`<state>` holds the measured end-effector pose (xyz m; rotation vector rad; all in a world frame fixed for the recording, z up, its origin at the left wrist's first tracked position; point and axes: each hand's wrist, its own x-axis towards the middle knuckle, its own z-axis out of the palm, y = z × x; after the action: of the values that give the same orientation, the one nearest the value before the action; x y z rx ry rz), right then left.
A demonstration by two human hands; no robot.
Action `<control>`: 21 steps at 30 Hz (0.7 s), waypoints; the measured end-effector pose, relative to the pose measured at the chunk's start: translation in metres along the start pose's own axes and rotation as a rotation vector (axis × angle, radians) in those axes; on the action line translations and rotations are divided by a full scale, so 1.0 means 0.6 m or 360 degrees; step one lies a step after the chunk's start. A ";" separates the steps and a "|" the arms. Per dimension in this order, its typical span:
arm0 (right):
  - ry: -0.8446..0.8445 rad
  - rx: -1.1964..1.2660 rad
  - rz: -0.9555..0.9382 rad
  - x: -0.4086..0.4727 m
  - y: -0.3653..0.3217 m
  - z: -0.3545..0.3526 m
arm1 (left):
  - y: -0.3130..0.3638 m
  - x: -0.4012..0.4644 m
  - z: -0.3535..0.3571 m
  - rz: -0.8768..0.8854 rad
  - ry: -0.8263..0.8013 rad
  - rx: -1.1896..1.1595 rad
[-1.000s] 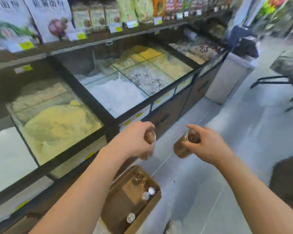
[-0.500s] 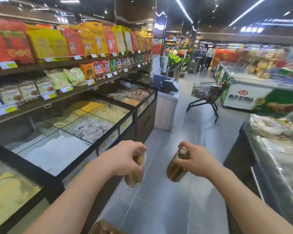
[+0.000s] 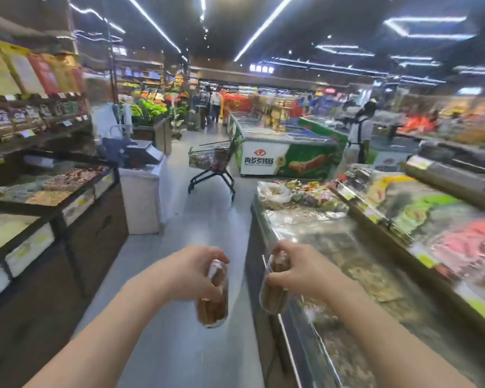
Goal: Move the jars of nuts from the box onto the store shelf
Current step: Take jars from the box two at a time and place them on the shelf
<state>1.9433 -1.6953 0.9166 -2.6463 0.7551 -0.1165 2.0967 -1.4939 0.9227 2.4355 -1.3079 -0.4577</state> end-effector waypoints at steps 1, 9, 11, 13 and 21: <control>0.0029 -0.0010 0.0051 -0.010 0.030 -0.017 | 0.035 0.023 0.008 0.0066 -0.0029 0.0023; 0.0215 -0.0017 0.0574 -0.125 0.226 -0.111 | 0.270 0.176 0.087 0.0670 -0.0269 0.0179; 0.0256 -0.0029 0.0731 -0.160 0.267 -0.127 | 0.322 0.207 0.110 0.0813 -0.0334 0.0197; 0.0272 -0.0036 0.0894 -0.194 0.303 -0.140 | 0.376 0.234 0.132 0.0958 -0.0386 0.0246; 0.0404 -0.0020 0.1490 -0.315 0.410 -0.179 | 0.565 0.303 0.215 0.1470 -0.0592 0.0220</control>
<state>1.6421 -1.8252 0.9257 -2.0370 1.9700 -0.1823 1.8877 -1.8416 0.9340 1.5833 -2.4616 -0.5638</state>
